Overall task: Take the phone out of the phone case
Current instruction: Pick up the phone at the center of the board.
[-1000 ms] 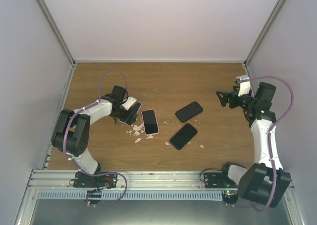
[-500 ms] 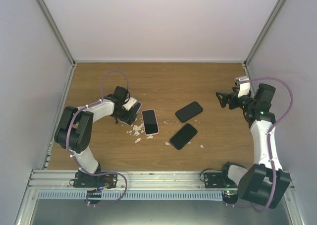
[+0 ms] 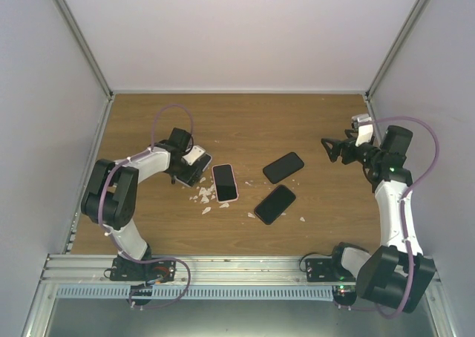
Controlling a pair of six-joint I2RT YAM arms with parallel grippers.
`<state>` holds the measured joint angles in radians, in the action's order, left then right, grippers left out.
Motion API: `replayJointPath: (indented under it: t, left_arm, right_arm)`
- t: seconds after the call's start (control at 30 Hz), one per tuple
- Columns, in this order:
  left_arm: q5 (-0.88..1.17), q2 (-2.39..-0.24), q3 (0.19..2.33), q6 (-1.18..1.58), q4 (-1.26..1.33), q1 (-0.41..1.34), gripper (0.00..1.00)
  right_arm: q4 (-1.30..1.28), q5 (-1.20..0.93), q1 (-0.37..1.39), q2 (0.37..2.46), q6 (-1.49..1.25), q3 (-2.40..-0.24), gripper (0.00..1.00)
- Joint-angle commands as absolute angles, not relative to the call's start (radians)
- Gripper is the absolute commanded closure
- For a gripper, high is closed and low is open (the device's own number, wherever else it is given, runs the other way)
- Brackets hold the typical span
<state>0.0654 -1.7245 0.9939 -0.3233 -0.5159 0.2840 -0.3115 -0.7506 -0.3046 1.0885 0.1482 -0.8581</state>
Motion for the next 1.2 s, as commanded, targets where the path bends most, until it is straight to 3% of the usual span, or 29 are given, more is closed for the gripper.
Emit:
replayJointPath:
  t: [0.0, 0.33, 0.6, 0.67, 0.77, 0.8, 1.17]
  left_arm:
    - [0.061, -1.647, 1.008, -0.392, -0.529, 0.277, 0.43]
    - [0.122, -1.520, 0.999, -0.550, -0.504, 0.279, 0.55]
    - [0.142, -1.558, 0.957, -0.596, -0.501, 0.278, 0.55]
    - [0.135, -1.583, 0.948, -0.574, -0.495, 0.275, 0.49]
    - [0.136, -1.622, 0.971, -0.505, -0.505, 0.271, 0.19]
    - [0.142, -1.634, 0.983, -0.476, -0.515, 0.271, 0.04]
    - [0.120, -1.731, 1.024, -0.317, -0.522, 0.279, 0.01]
  right_arm:
    - [-0.270, -0.850, -0.311, 1.082, 0.146, -0.862, 0.01]
    - [-0.244, -0.895, -0.311, 1.052, 0.146, -0.812, 0.00]
    - [-0.257, -0.929, -0.310, 1.064, 0.160, -0.818, 0.00]
    - [-0.268, -0.932, -0.310, 1.061, 0.173, -0.817, 0.00]
    - [-0.282, -0.937, -0.311, 1.057, 0.191, -0.815, 0.00]
    - [-0.283, -0.938, -0.310, 1.057, 0.191, -0.815, 0.00]
    - [-0.290, -0.911, -0.310, 1.072, 0.194, -0.814, 0.00]
